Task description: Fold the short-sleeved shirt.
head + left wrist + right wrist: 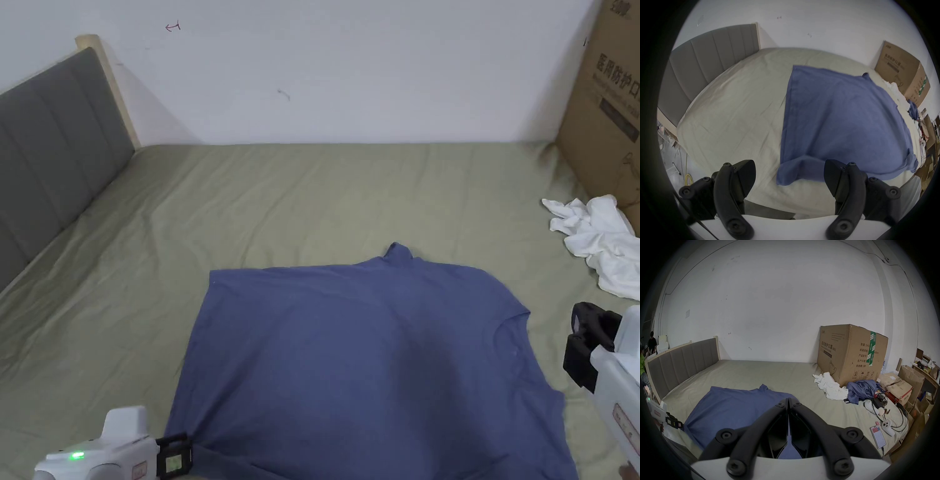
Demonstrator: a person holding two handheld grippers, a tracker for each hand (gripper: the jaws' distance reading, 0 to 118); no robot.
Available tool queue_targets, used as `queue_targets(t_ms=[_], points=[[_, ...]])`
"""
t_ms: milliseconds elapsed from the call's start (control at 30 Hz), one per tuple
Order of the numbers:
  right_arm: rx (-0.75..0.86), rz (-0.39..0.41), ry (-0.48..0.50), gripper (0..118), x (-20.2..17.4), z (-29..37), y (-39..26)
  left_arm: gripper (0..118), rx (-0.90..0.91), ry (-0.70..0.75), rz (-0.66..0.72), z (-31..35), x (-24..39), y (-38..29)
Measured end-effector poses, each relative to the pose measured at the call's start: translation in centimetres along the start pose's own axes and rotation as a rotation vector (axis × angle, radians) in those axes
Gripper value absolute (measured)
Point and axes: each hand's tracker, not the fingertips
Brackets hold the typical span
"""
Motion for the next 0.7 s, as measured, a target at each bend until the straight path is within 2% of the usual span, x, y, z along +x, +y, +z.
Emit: queue_targets(t_ms=[67,100,133,200,233,300,400,467,600,633,700], points=[[-0.013,-0.002,-0.001,0,0.0,-0.2,-0.3,89,-0.014,0.016,-0.007,-1.0,-0.2,-0.4],[-0.020,-0.003,-0.003,0,0.0,-0.3,-0.5,77,-0.013,0.018,-0.002,-2.3,-0.8,-0.8],[-0.027,-0.005,-0.003,0,0.0,-0.3,-0.6,59,-0.017,0.015,-0.001,-2.8,-1.0,-1.0],[-0.041,-0.009,-0.003,0,0.2,-0.4,-0.8,10,-0.048,-0.062,0.016,-3.3,-1.3,-1.1],[-0.047,-0.010,-0.004,0,0.3,-0.4,-1.0,9,-0.055,-0.095,0.026,-3.0,-1.1,-1.2],[-0.065,-0.010,-0.009,0,0.7,-0.4,-1.7,7,-0.039,-0.048,0.011,-2.7,-0.8,-1.1],[-0.133,-0.026,-0.016,0,1.7,-0.5,-3.7,6,-0.007,-0.055,-0.008,-1.9,-0.8,-0.9],[-0.228,-0.043,-0.001,7,2.4,-1.1,-5.8,6,0.008,-0.060,-0.006,-1.5,-0.9,-0.6],[-0.483,-0.056,0.026,83,3.6,-2.6,-11.4,6,0.027,-0.069,-0.012,-0.6,-0.7,-0.2],[-0.531,-0.077,0.039,88,3.8,-3.0,-12.7,6,0.028,-0.067,-0.014,-0.6,-0.5,-0.2],[-0.594,-0.124,0.025,88,4.2,-3.3,-15.4,6,0.033,-0.066,-0.014,-0.4,-0.4,-0.2]])
